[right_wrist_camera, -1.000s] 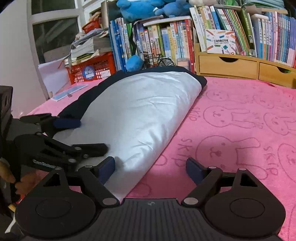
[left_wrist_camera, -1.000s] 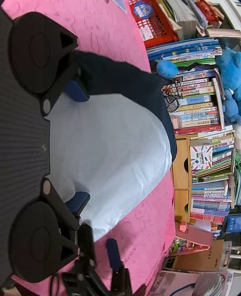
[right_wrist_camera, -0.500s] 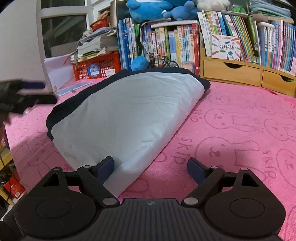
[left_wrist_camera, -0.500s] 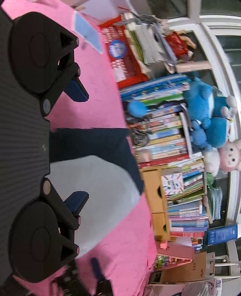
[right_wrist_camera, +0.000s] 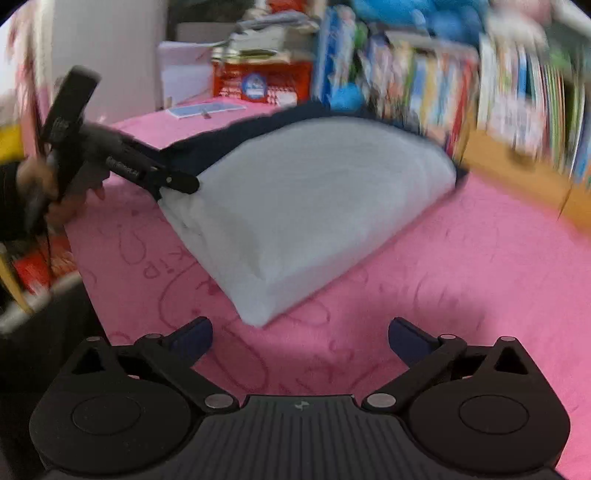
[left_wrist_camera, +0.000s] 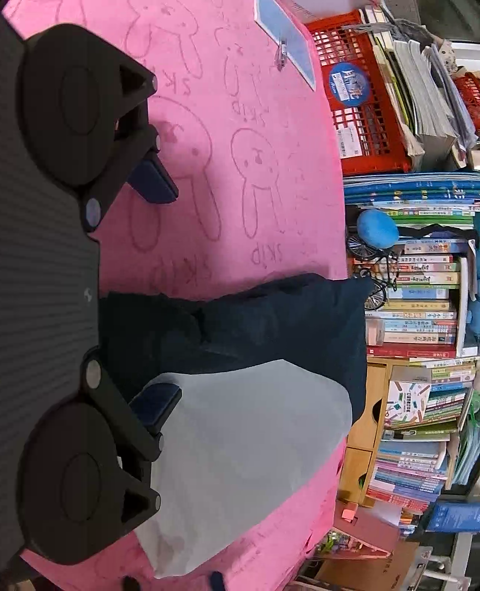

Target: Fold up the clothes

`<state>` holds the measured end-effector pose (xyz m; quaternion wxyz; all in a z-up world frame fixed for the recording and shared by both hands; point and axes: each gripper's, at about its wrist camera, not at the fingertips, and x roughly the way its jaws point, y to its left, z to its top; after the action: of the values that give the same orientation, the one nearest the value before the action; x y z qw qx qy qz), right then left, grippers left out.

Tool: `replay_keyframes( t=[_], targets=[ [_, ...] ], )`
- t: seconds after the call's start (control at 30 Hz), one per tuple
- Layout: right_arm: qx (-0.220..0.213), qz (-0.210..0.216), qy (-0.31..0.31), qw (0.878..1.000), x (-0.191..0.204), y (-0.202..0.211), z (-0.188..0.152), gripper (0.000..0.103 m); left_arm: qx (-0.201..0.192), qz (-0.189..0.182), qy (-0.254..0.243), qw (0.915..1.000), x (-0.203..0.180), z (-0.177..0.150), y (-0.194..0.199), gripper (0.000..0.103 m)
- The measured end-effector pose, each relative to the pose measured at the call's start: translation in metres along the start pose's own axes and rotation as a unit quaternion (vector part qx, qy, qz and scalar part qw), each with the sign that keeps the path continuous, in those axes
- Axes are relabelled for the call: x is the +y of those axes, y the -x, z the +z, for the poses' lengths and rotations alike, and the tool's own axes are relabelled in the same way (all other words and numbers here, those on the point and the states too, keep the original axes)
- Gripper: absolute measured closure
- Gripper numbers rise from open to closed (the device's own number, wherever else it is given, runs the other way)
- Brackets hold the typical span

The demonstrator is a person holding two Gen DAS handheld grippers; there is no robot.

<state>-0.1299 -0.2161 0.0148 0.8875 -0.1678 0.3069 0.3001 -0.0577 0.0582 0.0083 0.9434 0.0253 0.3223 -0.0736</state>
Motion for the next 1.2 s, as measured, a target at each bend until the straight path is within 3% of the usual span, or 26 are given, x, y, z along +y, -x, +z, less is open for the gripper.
replay_keyframes(
  t=[0.17,0.27,0.37,0.4,0.47,0.57,0.67,0.77,0.9,0.97,1.03,1.1,1.2],
  targets=[
    [-0.104,0.054,-0.046,0.992,-0.002,0.005,0.027,0.0,-0.003,0.001,-0.001,1.0,-0.003,-0.001,0.004,0.0],
    [-0.102,0.024,-0.098,0.99,-0.01,-0.022,0.044,0.0,-0.002,0.001,0.001,1.0,-0.001,0.0,0.002,0.0],
    [-0.008,-0.028,-0.089,0.996,-0.002,-0.063,0.045,0.0,-0.002,0.001,0.003,1.0,-0.001,0.001,0.001,0.0],
    [-0.003,-0.035,-0.085,0.996,0.001,-0.064,0.042,0.0,-0.003,0.001,0.002,1.0,-0.001,0.001,0.001,0.0],
    [0.011,-0.026,-0.088,0.996,0.002,-0.061,0.042,0.0,-0.004,-0.001,0.003,1.0,0.0,0.0,0.002,0.0],
    [0.049,0.022,-0.088,0.995,-0.005,-0.053,0.039,0.0,-0.005,-0.003,0.004,1.0,0.0,0.0,0.002,0.0],
    [0.106,0.054,0.005,0.993,0.006,-0.039,0.047,0.001,-0.006,-0.004,0.004,1.0,0.0,-0.001,0.002,0.0],
    [0.062,0.024,0.048,0.997,0.012,-0.022,0.07,0.0,-0.008,-0.004,0.004,1.0,0.0,-0.001,0.003,0.0],
    [-0.028,0.021,0.013,0.999,0.006,-0.035,0.119,0.0,-0.008,-0.006,0.007,0.9999,0.001,-0.001,0.003,0.0],
    [-0.021,0.029,-0.03,0.999,-0.01,-0.068,0.143,0.01,-0.009,-0.008,0.007,0.9999,0.002,-0.001,0.004,0.0],
    [0.013,0.036,-0.059,0.998,-0.02,-0.108,0.158,0.048,-0.01,-0.01,0.009,0.9999,0.002,-0.001,0.004,0.0],
    [0.035,0.013,-0.057,0.998,-0.021,-0.145,0.166,0.051,-0.011,-0.011,0.011,0.9998,0.003,-0.001,0.005,0.0],
    [0.014,0.0,-0.043,0.999,-0.017,-0.166,0.177,0.047,-0.011,-0.01,0.012,0.9998,0.003,-0.002,0.005,0.0]
  ],
)
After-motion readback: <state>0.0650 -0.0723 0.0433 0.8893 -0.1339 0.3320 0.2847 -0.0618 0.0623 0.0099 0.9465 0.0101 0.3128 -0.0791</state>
